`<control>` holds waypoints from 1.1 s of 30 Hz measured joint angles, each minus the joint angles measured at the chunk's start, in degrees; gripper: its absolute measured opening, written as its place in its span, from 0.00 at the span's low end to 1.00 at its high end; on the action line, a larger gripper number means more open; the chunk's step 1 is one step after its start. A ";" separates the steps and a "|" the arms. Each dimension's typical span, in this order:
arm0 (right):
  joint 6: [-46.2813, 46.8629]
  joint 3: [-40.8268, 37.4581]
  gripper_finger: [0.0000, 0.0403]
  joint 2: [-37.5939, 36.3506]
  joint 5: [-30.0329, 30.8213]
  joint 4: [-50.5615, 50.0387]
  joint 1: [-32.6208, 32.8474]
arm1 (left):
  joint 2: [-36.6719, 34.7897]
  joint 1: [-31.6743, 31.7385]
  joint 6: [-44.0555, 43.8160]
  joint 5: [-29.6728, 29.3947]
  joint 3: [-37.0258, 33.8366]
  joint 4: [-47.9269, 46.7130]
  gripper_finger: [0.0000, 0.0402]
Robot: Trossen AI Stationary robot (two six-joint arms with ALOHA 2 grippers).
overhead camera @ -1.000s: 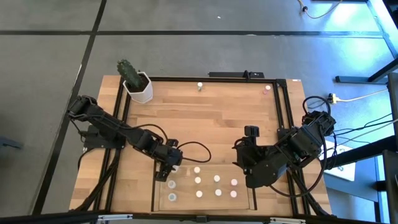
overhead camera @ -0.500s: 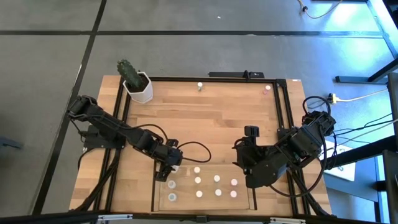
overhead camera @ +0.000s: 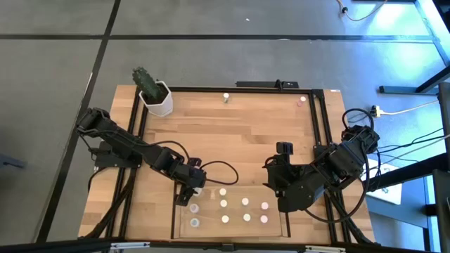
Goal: Pick and place medicine bottles onto shelf by color
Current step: Put the white pill bottle on the shelf aligned with the other white pill bottle, then put the pink pill bottle on the shelf aligned with the other pink pill bottles
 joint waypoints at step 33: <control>0.00 0.02 0.57 0.00 -0.28 1.80 -0.02 | -5.01 1.68 -3.08 -7.23 7.21 1.13 0.55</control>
